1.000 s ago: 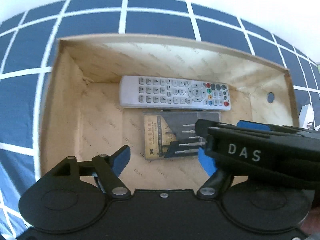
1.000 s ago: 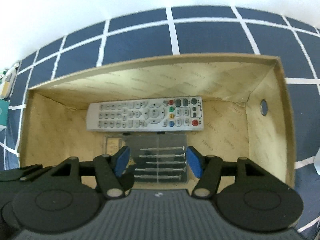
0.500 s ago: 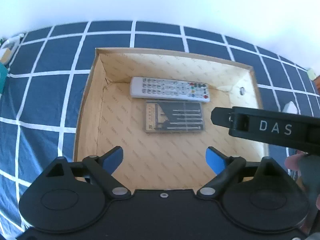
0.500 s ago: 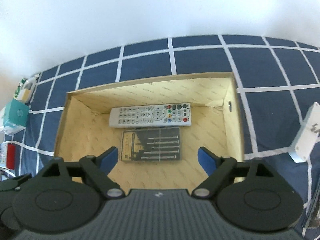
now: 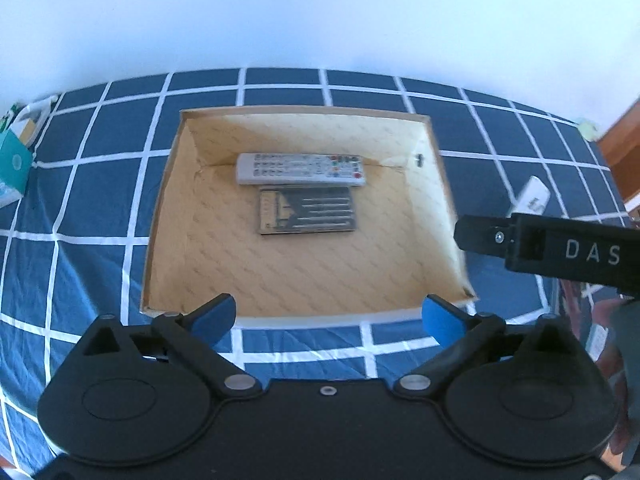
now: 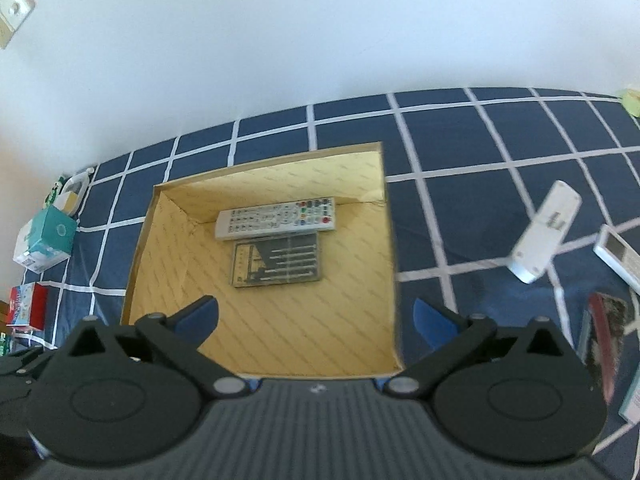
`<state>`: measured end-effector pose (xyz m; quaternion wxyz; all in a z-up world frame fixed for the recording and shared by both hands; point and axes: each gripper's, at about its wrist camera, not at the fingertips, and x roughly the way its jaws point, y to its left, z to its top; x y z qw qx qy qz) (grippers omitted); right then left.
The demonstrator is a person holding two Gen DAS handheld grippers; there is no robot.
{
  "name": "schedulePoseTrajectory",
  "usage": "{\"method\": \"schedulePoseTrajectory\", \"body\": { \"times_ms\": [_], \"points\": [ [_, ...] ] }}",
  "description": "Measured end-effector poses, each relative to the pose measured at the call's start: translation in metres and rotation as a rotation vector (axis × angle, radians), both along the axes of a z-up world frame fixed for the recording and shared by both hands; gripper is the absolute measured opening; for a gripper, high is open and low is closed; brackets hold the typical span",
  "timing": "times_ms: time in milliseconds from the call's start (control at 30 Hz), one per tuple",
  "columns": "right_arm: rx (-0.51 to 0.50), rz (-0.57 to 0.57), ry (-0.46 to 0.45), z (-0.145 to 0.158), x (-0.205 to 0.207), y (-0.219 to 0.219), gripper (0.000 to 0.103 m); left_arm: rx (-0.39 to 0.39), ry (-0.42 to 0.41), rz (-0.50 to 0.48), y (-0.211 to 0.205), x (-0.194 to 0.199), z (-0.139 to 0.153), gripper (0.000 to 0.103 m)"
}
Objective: Organize objects
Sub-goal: 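Move the right tool to the white air-conditioner remote on the bedspread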
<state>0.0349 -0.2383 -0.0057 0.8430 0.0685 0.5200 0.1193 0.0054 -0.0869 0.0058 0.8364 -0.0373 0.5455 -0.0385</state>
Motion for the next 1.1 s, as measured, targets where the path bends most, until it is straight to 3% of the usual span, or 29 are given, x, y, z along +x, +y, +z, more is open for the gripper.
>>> {"method": "schedulePoseTrajectory", "body": {
  "times_ms": [533, 1100],
  "points": [
    [-0.019, -0.172, -0.020, 0.008, -0.040, -0.119, 0.103, 0.019, -0.007, -0.103, -0.097, -0.011, -0.001, 0.103],
    [0.008, -0.433, -0.004, -0.002, -0.026, -0.279, 0.103, 0.033, -0.023, -0.287, -0.254, 0.017, -0.009, 0.103]
  ]
}}
